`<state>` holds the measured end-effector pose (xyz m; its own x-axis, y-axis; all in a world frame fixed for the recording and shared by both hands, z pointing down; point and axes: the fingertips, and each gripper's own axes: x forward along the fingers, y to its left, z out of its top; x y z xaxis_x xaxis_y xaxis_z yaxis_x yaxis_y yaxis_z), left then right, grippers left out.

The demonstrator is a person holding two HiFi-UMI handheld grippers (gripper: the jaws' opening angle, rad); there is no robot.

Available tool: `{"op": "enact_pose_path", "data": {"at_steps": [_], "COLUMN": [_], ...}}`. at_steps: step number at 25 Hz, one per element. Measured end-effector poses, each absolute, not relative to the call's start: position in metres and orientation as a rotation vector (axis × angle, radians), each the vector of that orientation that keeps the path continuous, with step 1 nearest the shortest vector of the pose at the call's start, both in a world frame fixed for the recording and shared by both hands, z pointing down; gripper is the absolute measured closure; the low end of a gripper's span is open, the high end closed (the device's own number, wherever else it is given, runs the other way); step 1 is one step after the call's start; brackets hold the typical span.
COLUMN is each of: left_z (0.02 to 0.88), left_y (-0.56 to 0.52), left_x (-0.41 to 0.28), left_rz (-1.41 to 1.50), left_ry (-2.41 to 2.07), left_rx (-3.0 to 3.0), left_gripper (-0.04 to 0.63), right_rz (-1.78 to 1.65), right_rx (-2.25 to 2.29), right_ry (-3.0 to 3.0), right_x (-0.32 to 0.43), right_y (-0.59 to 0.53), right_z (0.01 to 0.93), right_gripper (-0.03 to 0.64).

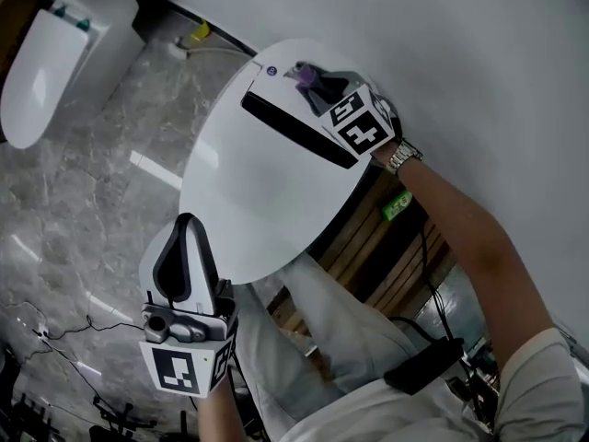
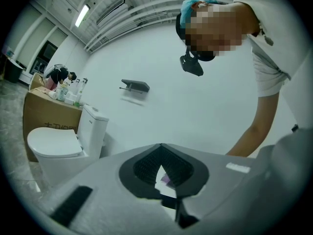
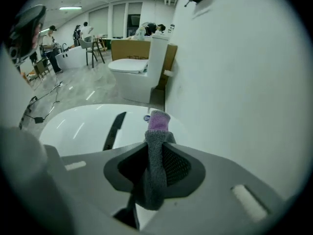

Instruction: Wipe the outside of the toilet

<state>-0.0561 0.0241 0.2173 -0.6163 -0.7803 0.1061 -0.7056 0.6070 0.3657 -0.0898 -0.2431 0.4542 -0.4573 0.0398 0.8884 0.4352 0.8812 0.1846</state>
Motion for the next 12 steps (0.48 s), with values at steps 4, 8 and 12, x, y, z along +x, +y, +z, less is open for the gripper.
{"op": "enact_pose_path", "data": {"at_steps": [4,8,12], "left_z": [0.227,0.235,0.242], "left_y": [0.027,0.041,0.060], "left_x": [-0.059,-0.057,-0.047], "left_rz": [-0.399,-0.385,-0.397], "left_ry": [-2.585,-2.590,-2.601], "left_rx": [1.187,1.155,1.115], "left_gripper": [0.592,0.592,0.592], "right_rz": [-0.479,-0.606,-0.638], "right_rx": [-0.254,-0.128,-0.087], "right_ry": [-1.979,-1.943,-1.913], "right_x": [-0.116,-0.131,-0.126], "right_y": [-0.286,-0.323,-0.328], "right_z": [0.469,0.476,0.483], "right_gripper": [0.526,0.526,0.526]}}
